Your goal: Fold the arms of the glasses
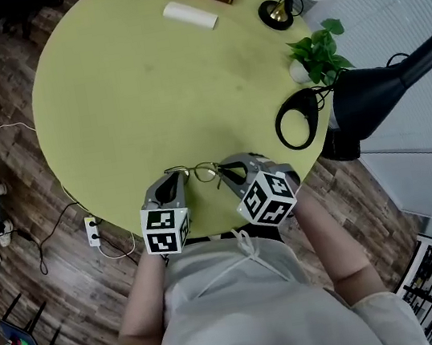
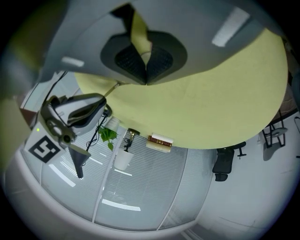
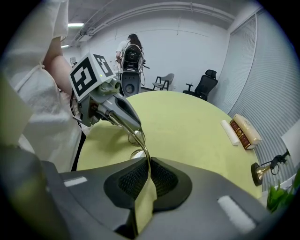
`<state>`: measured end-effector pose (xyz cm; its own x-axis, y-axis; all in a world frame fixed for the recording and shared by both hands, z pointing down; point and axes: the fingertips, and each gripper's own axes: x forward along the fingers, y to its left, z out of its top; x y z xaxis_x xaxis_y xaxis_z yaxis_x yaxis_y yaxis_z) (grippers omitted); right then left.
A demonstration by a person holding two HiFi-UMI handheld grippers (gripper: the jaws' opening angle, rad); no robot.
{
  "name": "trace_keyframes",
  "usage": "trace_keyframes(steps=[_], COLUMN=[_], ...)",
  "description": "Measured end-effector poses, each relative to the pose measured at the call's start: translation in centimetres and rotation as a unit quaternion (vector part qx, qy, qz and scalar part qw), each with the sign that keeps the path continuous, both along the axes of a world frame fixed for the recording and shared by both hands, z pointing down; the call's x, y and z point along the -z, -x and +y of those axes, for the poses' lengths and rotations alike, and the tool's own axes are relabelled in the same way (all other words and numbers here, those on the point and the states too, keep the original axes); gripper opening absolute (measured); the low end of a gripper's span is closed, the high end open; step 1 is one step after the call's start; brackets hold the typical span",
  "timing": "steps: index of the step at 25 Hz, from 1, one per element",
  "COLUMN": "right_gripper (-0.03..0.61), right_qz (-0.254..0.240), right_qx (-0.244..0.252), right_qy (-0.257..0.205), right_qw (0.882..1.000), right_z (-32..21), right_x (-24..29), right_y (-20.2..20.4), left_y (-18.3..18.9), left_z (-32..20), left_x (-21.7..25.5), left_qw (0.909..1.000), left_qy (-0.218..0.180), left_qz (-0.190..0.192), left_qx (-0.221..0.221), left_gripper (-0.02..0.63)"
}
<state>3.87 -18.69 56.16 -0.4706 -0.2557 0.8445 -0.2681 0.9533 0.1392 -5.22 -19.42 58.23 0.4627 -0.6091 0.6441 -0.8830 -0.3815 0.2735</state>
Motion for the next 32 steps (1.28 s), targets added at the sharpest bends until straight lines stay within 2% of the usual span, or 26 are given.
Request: trace_keyframes(steps=[7,13,22,32], right_gripper=[0.017,0.017,0.018,0.018], right_qz=[0.004,0.008,0.038,0.018], right_qx=[0.003,0.011,0.058,0.064], right_qy=[0.0,-0.001,-0.011,-0.008], right_qw=[1.0,1.0,0.997,0.998], right_z=[0.1,0.4,0.8,0.2], right_x=[0.0,-0.1,-0.5,-1.2], right_y=[0.0,0.1,1.0,4.0], left_y=[0.1,0.0,0.1,0.2], left_z=[2.4,2.8,2.7,2.6], left_x=[-2.6,-3.7,-3.8,-3.9], left_qw=[0.9981,0.9962,0.9962,0.9966], left_qy=[0.057,0.078,0.084,0.08], left_qz=[-0.022,-0.037,-0.024,-0.023], left_qx=[-0.005,-0.008,0.0,0.005], left_gripper=[0.006,0.006,0.006,0.006])
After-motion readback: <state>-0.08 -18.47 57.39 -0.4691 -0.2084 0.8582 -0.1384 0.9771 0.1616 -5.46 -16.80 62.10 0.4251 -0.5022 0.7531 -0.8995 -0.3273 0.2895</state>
